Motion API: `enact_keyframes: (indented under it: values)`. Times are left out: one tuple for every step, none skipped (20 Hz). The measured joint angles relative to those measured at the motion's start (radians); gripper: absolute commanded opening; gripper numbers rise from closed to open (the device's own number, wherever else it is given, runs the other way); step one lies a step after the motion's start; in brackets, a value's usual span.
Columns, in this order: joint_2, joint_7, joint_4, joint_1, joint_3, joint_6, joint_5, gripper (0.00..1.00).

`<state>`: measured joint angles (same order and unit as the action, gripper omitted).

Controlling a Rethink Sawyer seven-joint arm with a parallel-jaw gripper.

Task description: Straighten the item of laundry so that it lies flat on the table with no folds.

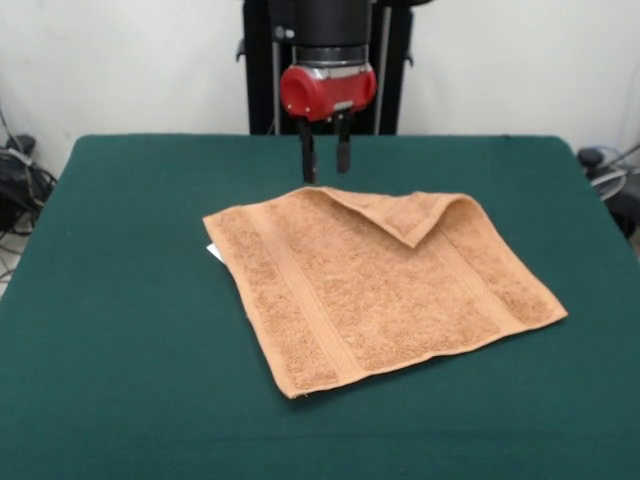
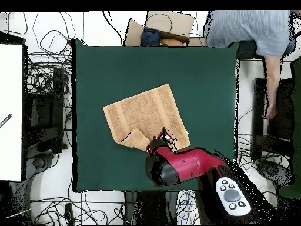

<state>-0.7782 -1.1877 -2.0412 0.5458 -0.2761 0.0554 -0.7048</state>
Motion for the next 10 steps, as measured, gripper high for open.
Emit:
enact_keyframes:
  values:
    - [0.004, 0.0, 0.005, -0.003, 0.001, -0.004, -0.006, 1.0]
    - [0.008, 0.0, 0.01, -0.006, 0.003, -0.009, -0.011, 1.0]
    - [0.017, 0.0, 0.021, -0.016, 0.01, -0.022, -0.023, 1.0]
    - [0.023, 0.0, 0.027, -0.027, 0.016, -0.034, -0.031, 1.0]
    - [0.029, 0.0, 0.034, -0.037, 0.022, -0.045, -0.038, 1.0]
    - [0.034, 0.0, 0.039, -0.048, 0.03, -0.058, -0.042, 1.0]
    - [0.037, 0.0, 0.042, -0.054, 0.034, -0.064, -0.043, 1.0]
    - [0.046, 0.0, 0.05, -0.072, 0.049, -0.086, -0.047, 1.0]
    - [0.05, 0.0, 0.054, -0.082, 0.056, -0.099, -0.048, 1.0]
    - [0.061, 0.0, 0.065, -0.106, 0.076, -0.13, -0.049, 1.0]
